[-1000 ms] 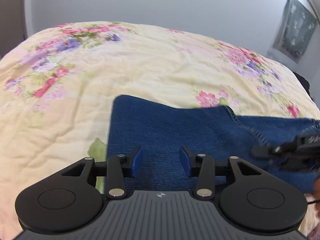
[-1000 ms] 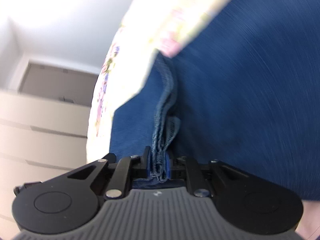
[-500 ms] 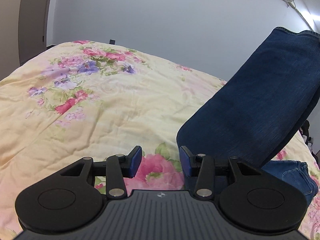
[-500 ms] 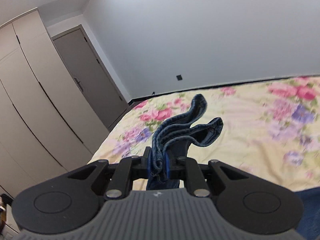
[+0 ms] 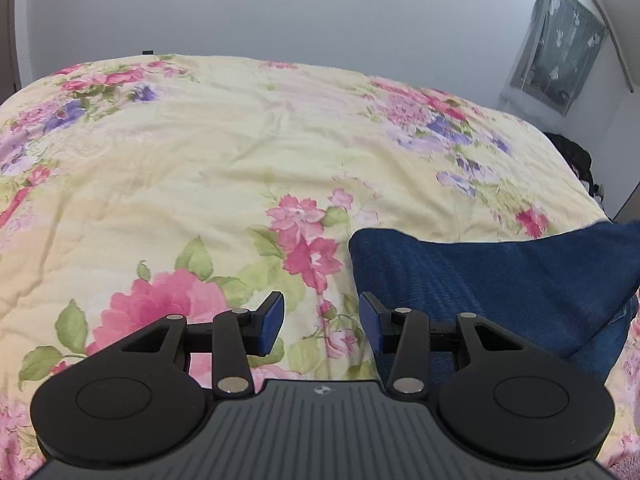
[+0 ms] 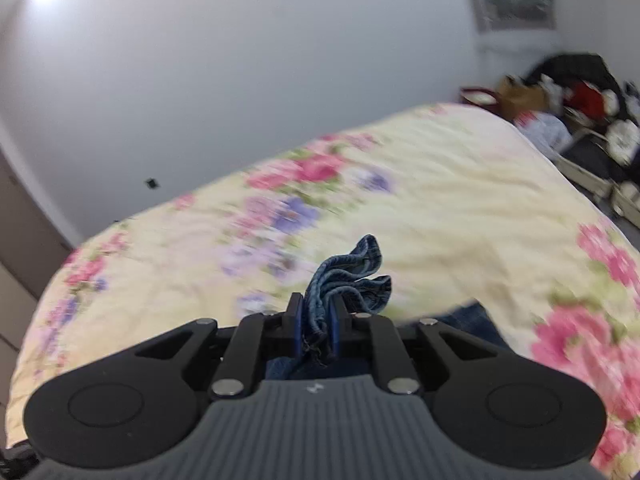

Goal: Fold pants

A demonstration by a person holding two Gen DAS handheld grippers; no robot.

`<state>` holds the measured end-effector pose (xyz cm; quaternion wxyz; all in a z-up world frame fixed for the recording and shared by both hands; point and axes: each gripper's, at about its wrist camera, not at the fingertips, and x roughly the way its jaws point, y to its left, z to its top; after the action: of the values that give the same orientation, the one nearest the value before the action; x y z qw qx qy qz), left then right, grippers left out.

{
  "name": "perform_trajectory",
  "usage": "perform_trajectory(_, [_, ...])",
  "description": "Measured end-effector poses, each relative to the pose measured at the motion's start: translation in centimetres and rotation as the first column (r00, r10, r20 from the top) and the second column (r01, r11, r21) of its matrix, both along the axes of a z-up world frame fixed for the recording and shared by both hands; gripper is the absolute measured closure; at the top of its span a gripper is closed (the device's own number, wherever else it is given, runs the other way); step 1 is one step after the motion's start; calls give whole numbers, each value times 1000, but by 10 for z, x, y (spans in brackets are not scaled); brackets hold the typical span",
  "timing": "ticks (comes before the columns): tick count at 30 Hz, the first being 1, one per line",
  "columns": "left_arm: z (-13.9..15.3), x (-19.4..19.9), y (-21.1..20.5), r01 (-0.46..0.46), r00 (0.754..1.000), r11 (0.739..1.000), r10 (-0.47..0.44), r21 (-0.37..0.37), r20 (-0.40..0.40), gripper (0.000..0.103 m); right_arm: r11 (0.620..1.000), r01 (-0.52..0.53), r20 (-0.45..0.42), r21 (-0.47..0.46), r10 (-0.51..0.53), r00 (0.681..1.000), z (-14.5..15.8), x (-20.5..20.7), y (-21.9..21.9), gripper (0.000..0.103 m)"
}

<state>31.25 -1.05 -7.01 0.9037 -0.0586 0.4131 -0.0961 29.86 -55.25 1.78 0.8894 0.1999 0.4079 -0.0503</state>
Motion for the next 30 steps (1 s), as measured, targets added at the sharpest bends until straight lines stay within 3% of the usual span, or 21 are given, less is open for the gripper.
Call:
perform_trajectory(2, [-11, 8, -15, 23, 999, 1000, -23, -12, -27, 56, 996, 83, -137, 27, -79, 987, -69, -1, -31, 96])
perform_trajectory(4, [-17, 14, -29, 54, 998, 998, -55, -31, -40, 60, 991, 127, -192, 35, -118, 974, -119, -6, -47, 96])
perform_trajectory(7, [-27, 25, -55, 90, 995, 996, -90, -9, -34, 63, 987, 119, -182, 112, -98, 978, -146, -11, -61, 96])
perform_trajectory(13, [-58, 53, -93, 106, 988, 993, -98, 61, -118, 78, 990, 67, -161, 121, -47, 986, -142, -6, -58, 96])
perform_trajectory(17, [-63, 57, -86, 60, 989, 998, -57, 17, -137, 81, 992, 52, -139, 112, -36, 990, -130, -5, -52, 97])
perform_trajectory(22, [-42, 61, -86, 33, 995, 999, -31, 23, -95, 81, 992, -50, 20, 116, 48, 999, -69, 3, -39, 97])
perform_trajectory(26, [-38, 65, -91, 30, 995, 999, -28, 14, -99, 81, 992, -116, 165, 48, 107, 981, -20, 0, -33, 98])
perform_trajectory(28, [-45, 65, -95, 44, 993, 998, -40, 33, -115, 81, 995, -100, 111, 5, 99, 989, -31, -1, -39, 98])
perform_trajectory(30, [-54, 64, -100, 57, 991, 997, -49, 57, -128, 81, 998, -51, 1, -29, 52, 999, -67, 0, -50, 98])
